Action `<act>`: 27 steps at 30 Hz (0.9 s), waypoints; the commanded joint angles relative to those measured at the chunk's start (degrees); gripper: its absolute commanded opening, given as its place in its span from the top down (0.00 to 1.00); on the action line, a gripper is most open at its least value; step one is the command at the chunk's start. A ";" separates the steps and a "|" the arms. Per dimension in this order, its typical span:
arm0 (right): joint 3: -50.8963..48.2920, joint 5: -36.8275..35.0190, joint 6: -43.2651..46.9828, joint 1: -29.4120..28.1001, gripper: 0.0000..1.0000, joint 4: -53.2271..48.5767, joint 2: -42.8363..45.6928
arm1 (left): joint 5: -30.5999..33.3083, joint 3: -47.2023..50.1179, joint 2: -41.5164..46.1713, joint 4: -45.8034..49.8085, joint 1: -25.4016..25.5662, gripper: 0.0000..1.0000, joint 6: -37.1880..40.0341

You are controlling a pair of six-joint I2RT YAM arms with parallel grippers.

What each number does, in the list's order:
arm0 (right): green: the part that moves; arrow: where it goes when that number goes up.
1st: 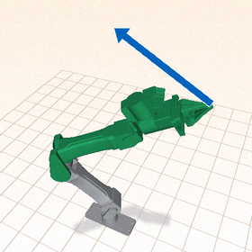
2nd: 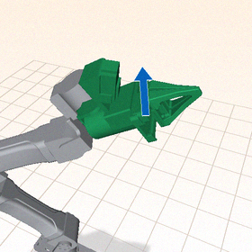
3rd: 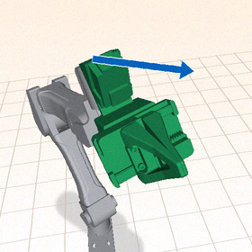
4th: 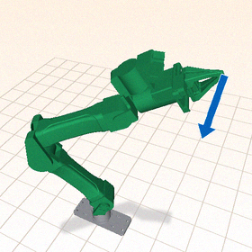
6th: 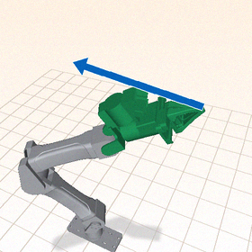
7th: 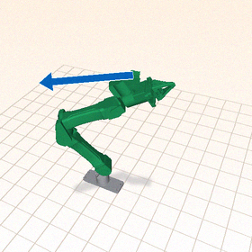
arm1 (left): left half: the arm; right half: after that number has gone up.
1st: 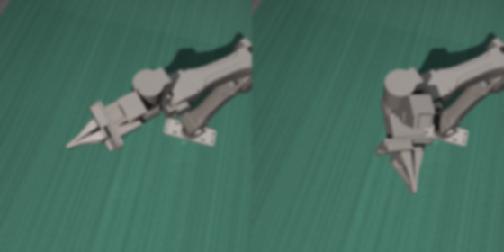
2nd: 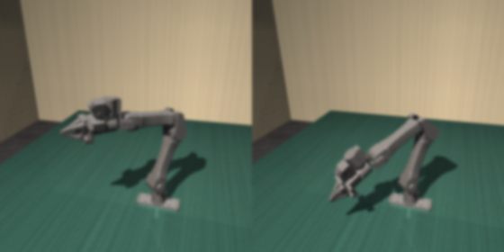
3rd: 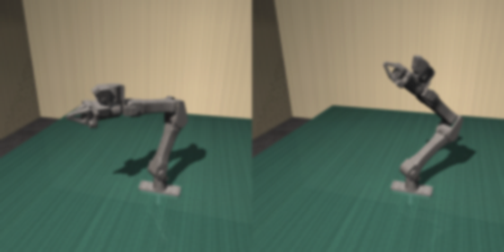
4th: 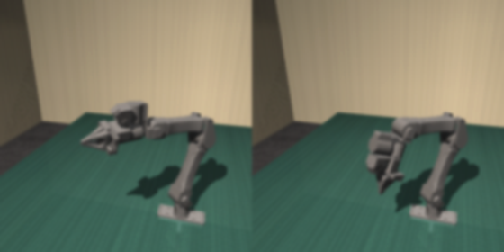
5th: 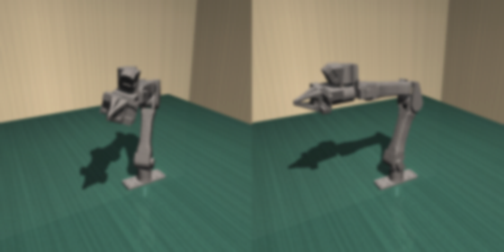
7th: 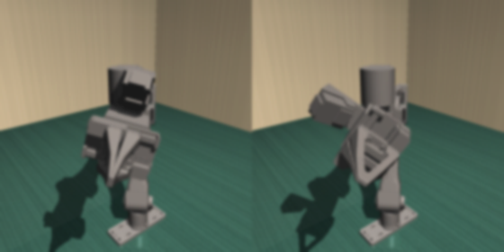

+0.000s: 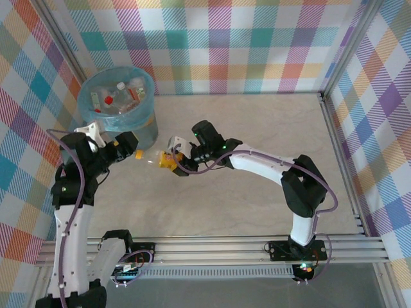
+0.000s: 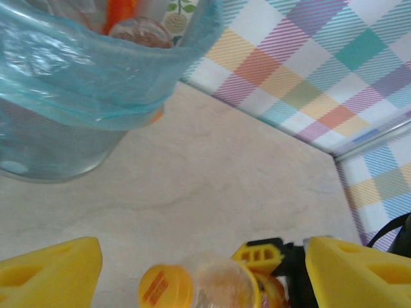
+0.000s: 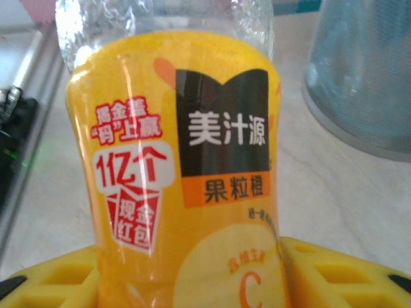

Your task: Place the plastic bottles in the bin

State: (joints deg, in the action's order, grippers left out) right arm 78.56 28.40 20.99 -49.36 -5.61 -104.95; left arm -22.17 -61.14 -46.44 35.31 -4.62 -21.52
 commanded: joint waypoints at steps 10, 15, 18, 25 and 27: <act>-4.62 9.64 -13.57 -0.73 0.41 17.31 3.51 | -7.36 2.62 -3.88 -0.65 0.93 0.24 -4.72; -5.76 9.01 -14.93 -0.57 0.41 18.50 4.22 | -10.04 2.96 -4.61 -0.55 1.36 0.25 -5.71; -6.11 9.74 -17.10 -0.56 0.41 19.21 4.49 | -11.16 3.09 -4.67 -0.43 1.80 0.28 -5.77; -6.91 9.83 -17.41 -0.57 0.40 20.08 5.27 | -9.97 2.84 -4.28 -0.52 2.77 0.70 -7.24; -7.02 9.40 -17.04 -0.56 0.38 19.40 5.23 | -7.86 2.62 -3.74 -0.27 2.95 0.86 -7.63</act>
State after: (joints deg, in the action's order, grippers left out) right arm 71.96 36.10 4.60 -50.06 11.49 -102.37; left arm -31.94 -58.37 -51.11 34.30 -2.20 -28.97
